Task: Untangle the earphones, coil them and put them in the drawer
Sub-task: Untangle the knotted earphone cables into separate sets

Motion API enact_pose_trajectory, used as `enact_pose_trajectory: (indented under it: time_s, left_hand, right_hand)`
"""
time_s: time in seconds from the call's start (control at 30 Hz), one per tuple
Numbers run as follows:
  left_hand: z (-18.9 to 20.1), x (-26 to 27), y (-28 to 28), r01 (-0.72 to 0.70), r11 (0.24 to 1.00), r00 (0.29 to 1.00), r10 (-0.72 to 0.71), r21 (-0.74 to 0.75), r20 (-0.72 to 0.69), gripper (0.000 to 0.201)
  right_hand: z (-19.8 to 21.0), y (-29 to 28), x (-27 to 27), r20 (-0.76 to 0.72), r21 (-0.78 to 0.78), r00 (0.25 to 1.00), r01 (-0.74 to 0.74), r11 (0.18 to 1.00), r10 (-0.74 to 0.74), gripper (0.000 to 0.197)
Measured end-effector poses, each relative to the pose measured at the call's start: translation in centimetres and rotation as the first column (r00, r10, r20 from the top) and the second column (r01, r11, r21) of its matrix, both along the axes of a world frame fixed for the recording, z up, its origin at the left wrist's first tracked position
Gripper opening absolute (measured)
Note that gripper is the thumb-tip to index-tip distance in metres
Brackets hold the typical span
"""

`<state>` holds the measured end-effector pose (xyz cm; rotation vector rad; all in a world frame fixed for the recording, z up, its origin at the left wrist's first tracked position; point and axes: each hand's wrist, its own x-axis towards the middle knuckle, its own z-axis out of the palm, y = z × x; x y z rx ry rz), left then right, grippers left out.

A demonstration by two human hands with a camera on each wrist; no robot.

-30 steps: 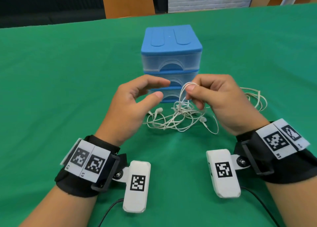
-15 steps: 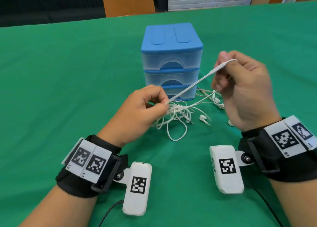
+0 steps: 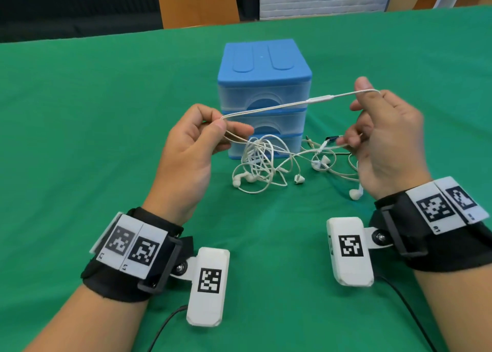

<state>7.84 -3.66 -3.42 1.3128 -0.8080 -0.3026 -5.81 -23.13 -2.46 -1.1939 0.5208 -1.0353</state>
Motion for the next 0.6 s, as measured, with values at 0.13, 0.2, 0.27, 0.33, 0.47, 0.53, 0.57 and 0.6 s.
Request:
enact_pose_trajectory:
  time_s: [0.13, 0.2, 0.27, 0.33, 0.47, 0.53, 0.57, 0.6]
  left_hand:
    - [0.1, -0.2, 0.1, 0.038, 0.997, 0.996, -0.043, -0.061, -0.073, 0.011]
    - [0.2, -0.2, 0.1, 0.032, 0.997, 0.997, -0.037, -0.076, -0.069, 0.006]
    - [0.2, -0.1, 0.2, 0.015, 0.996, 0.998, -0.020, -0.087, -0.061, 0.005]
    - [0.2, 0.0, 0.2, 0.014, 0.996, 0.998, -0.019, -0.090, -0.052, 0.005]
    - [-0.1, 0.2, 0.1, 0.041, 0.999, 0.998, -0.043, -0.034, -0.038, 0.006]
    - [-0.3, 0.2, 0.1, 0.046, 0.999, 0.999, -0.046, 0.003, -0.022, 0.006]
    - [-0.3, 0.2, 0.1, 0.042, 0.999, 0.999, -0.042, 0.015, -0.016, 0.008]
    - [-0.4, 0.2, 0.1, 0.035, 0.999, 0.999, -0.034, 0.025, -0.010, 0.011]
  right_hand:
    - [0.2, 0.0, -0.2, -0.039, -0.031, 0.999, 0.012, 0.999, -0.013, 0.032]
    - [0.3, -0.1, -0.2, -0.038, -0.075, 0.999, 0.031, 0.997, -0.034, 0.032]
    - [0.2, -0.3, -0.2, -0.036, -0.094, 0.999, 0.036, 0.995, -0.040, 0.030]
    - [0.0, -0.4, -0.2, -0.062, -0.119, 0.998, 0.003, 0.993, -0.010, 0.025]
    - [-0.6, -0.2, -0.3, -0.406, -0.252, 0.902, -0.266, 0.931, 0.148, 0.011]
    - [-1.0, 0.2, -0.2, -0.619, -0.278, 0.758, -0.456, 0.846, 0.204, 0.010]
    - [-1.2, 0.4, -0.1, -0.685, -0.270, 0.693, -0.525, 0.807, 0.222, 0.013]
    - [-1.2, 0.6, -0.1, -0.730, -0.258, 0.643, -0.574, 0.777, 0.232, 0.014]
